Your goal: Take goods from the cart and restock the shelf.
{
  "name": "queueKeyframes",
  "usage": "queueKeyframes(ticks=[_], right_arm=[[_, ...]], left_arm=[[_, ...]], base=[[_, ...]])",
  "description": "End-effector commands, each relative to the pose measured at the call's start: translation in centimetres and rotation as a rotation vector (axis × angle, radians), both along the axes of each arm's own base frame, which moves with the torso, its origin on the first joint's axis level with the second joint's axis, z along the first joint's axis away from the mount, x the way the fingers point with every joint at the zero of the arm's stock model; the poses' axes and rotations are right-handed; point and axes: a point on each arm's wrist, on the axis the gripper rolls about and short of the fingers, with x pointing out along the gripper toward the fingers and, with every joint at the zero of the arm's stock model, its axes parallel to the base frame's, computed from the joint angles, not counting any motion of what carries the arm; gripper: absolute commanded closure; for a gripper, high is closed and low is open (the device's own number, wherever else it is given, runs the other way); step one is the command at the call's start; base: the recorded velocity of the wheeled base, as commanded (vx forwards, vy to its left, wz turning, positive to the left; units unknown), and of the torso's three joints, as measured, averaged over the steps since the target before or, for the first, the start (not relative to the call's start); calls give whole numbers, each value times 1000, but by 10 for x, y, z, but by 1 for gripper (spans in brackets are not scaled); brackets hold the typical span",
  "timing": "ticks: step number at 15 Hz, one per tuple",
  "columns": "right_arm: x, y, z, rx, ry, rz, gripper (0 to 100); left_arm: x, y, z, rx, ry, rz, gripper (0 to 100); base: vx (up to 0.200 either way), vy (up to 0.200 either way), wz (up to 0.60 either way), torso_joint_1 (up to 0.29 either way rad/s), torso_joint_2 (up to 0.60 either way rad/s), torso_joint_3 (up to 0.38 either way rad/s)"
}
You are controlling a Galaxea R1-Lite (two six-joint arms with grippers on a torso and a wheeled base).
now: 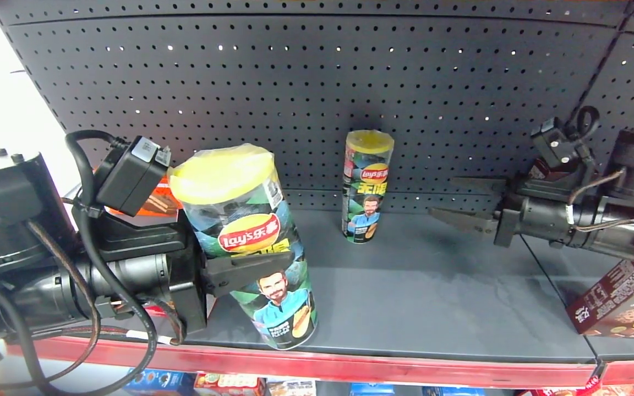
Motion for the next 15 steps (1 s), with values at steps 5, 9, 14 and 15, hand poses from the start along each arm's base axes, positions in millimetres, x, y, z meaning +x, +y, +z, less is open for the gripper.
queueKeyframes(ticks=[5, 9, 14, 15], right_arm=[[79, 14, -21, -23, -85, 289, 0], [108, 29, -33, -21, -93, 318, 0], [138, 45, -55, -20, -77, 332, 0], [143, 47, -58, -20, -77, 334, 0]], left_arm=[[1, 0, 3, -5, -4, 11, 100], [3, 3, 3, -6, -9, 25, 100], [2, 4, 0, -3, -2, 25, 100], [2, 4, 0, -3, -2, 25, 100]], base=[[0, 0, 0, 0, 0, 0], [0, 0, 0, 0, 0, 0], [0, 0, 0, 0, 0, 0], [0, 0, 0, 0, 0, 0]])
